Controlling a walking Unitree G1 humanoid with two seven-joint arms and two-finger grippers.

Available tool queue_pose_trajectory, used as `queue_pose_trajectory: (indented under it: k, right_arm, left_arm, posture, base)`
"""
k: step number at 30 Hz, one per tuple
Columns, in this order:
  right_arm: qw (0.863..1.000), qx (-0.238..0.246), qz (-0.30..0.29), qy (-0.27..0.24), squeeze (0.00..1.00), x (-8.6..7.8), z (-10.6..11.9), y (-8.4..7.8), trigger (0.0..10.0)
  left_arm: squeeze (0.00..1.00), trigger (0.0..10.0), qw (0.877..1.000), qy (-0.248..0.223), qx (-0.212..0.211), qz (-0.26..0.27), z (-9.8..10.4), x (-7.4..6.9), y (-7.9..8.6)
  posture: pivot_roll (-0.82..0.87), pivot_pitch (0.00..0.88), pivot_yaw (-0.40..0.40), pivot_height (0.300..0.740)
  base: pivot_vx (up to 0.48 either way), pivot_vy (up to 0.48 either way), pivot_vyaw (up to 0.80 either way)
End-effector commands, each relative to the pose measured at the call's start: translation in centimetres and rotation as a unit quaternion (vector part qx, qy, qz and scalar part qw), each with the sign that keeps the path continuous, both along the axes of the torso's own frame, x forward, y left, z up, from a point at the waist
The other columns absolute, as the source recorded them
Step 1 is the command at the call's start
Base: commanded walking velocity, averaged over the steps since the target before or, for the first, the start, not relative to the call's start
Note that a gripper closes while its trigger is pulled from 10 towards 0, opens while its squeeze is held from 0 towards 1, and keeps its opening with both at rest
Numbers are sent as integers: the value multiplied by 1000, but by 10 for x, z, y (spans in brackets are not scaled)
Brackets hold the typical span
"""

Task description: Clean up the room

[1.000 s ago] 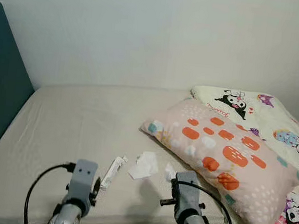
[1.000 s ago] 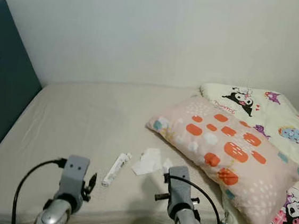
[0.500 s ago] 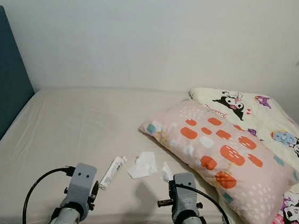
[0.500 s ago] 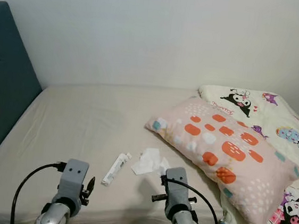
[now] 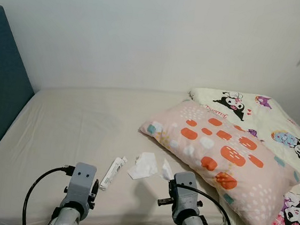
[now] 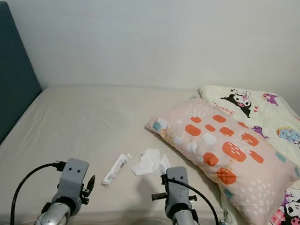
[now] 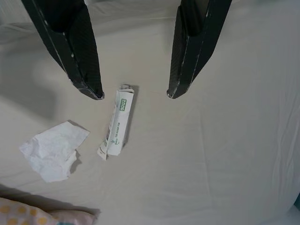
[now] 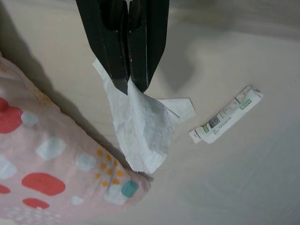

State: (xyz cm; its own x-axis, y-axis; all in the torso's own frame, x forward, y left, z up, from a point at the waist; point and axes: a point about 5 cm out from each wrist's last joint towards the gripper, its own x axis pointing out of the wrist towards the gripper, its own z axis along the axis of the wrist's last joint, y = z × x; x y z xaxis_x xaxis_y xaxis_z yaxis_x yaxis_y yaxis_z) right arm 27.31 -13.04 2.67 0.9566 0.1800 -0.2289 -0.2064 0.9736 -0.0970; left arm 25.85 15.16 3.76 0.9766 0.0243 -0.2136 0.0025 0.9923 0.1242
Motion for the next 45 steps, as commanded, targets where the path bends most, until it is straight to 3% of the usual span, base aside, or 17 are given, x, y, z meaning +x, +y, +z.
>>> queue_pose_trajectory:
  k: [1, 24, 45]
  right_arm:
    - [1000, 0, -1, 6, 0, -2, -3, 0, 10000]
    - [1000, 7, -15, 6, 0, 0, -3, -4, 10000]
    - [1000, 3, -17, 3, 0, 1, -2, -4, 10000]
  left_arm:
    - [0, 10000, 1000, 4, -5, 7, -3, -2, 0]
    - [0, 10000, 999, 2, -34, 13, 0, 0, -3]
    - [0, 10000, 999, -5, -36, 12, 3, 2, -3]
  posture:
    - [6, 99, -34, 721]
    - [4, 99, -31, 721]
    - [2, 103, -32, 721]
  base:
    - [0, 0, 0]
    - [0, 0, 0]
    - [0, 0, 0]
